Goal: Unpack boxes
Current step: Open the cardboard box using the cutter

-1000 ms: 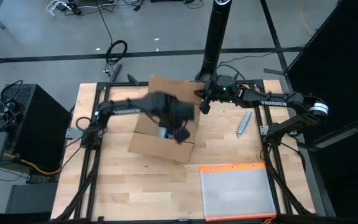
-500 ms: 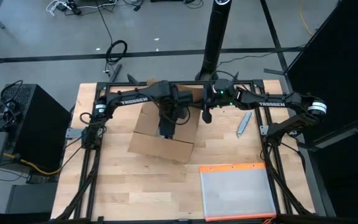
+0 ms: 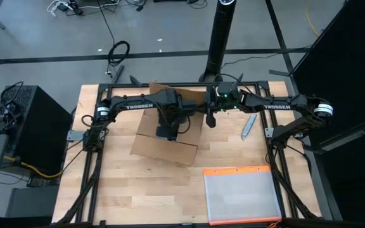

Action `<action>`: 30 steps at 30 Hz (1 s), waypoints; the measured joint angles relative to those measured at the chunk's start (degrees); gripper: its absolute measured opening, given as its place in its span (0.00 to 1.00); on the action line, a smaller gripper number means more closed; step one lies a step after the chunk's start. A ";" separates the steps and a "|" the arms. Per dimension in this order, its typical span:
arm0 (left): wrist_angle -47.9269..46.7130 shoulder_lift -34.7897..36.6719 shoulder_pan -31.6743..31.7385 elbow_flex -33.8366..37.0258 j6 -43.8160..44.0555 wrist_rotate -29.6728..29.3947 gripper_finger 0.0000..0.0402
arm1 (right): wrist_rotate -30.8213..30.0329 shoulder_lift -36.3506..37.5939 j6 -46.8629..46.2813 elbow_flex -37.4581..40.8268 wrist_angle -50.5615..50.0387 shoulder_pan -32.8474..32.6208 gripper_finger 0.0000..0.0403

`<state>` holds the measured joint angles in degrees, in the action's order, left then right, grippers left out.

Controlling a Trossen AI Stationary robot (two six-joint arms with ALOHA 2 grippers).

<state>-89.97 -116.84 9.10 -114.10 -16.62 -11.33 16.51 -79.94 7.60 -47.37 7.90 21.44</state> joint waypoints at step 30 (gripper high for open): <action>-0.07 27.65 2.78 11.75 43.97 10.66 0.00 | -25.56 -13.98 -1.62 -13.45 0.90 -13.42 0.00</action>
<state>-90.04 -89.19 11.88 -102.35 27.35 -0.67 -9.05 -93.92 5.98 -60.82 8.80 8.02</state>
